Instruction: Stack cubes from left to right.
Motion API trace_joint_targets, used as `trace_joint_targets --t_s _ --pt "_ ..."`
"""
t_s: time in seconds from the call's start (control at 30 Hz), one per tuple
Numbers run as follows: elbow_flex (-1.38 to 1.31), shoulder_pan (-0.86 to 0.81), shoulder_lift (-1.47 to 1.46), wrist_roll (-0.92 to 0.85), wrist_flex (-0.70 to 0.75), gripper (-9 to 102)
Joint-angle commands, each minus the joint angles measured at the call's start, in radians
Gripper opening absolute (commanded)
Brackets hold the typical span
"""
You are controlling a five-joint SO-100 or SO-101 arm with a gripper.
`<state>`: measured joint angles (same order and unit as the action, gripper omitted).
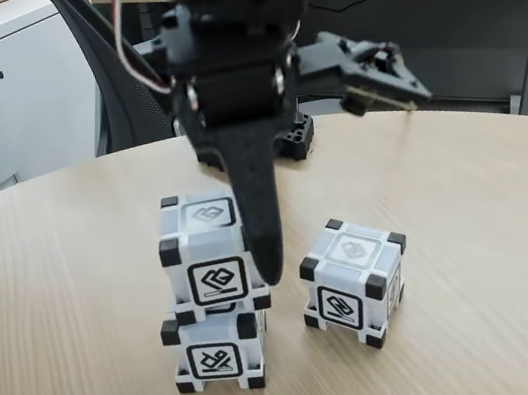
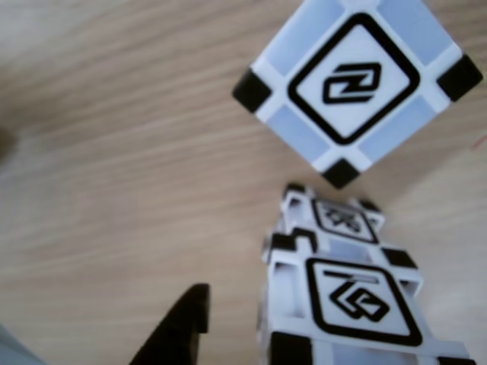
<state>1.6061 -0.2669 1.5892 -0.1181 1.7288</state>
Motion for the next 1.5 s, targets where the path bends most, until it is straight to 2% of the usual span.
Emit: trace_joint_targets --t_s 0.0,0.9,1.23,1.47 --pt "-0.008 -0.006 0.063 -0.015 0.011 40" --pt "-0.005 0.002 0.328 -0.097 0.011 40" --pt "-0.015 0.256 0.310 -0.014 0.011 40" --pt "-0.002 0.299 0.307 -0.107 0.009 41"
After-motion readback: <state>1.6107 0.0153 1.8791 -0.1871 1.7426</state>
